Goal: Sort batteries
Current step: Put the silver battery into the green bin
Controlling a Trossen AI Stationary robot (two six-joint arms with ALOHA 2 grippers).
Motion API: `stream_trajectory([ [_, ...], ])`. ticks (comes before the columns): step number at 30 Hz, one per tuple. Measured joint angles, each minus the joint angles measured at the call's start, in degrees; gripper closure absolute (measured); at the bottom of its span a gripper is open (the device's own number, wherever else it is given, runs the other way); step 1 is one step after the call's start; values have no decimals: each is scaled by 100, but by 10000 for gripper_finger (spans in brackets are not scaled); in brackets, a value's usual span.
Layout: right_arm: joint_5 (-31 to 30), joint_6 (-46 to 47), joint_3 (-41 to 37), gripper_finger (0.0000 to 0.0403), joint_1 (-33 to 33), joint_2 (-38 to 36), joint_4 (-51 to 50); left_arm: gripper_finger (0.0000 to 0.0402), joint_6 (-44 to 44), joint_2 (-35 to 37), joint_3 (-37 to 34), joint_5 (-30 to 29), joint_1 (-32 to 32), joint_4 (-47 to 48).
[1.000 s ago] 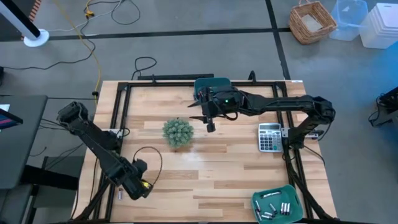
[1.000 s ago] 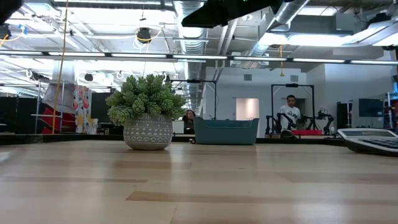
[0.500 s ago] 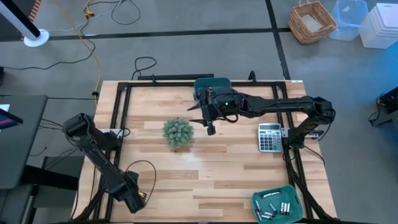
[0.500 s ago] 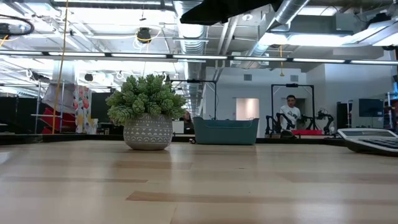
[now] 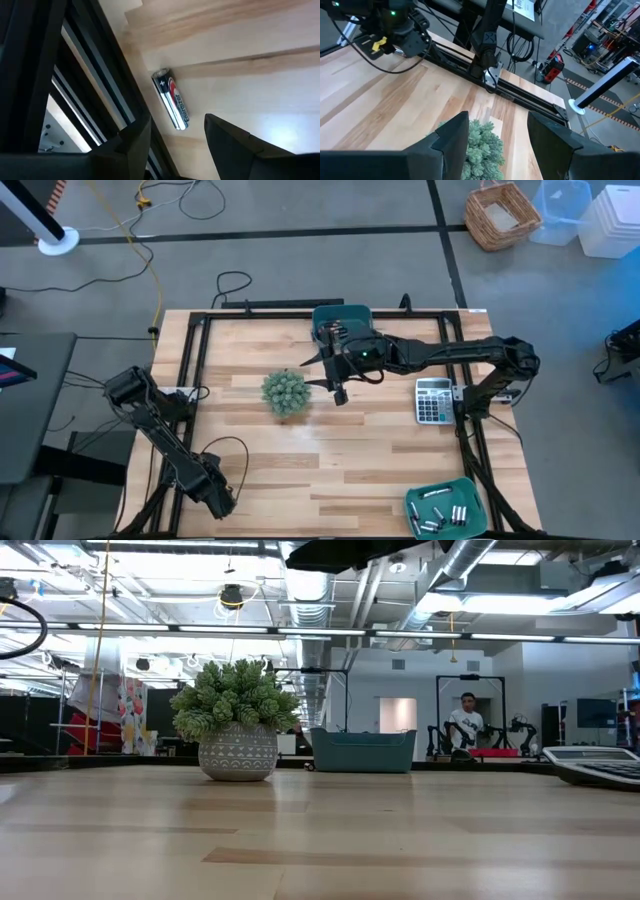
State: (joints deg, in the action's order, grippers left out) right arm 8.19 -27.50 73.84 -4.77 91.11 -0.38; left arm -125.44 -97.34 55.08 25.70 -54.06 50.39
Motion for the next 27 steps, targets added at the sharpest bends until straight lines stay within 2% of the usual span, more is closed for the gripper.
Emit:
stream_trajectory([
  [10, 0, 3, 0, 183, 25, -2, 0, 221, -21, -3, -5, -329, -68, 22],
  [15, 0, 47, 0, 183, 25, -2, -2, 221, -206, -9, -87, -303, -106, -58],
  [20, 0, 49, -2, 183, 27, -4, -2, 221, -331, 11, -367, 30, -140, -462],
  [27, 0, 54, -2, 183, 28, -4, -2, 221, -326, -4, -378, -55, -140, -389],
])
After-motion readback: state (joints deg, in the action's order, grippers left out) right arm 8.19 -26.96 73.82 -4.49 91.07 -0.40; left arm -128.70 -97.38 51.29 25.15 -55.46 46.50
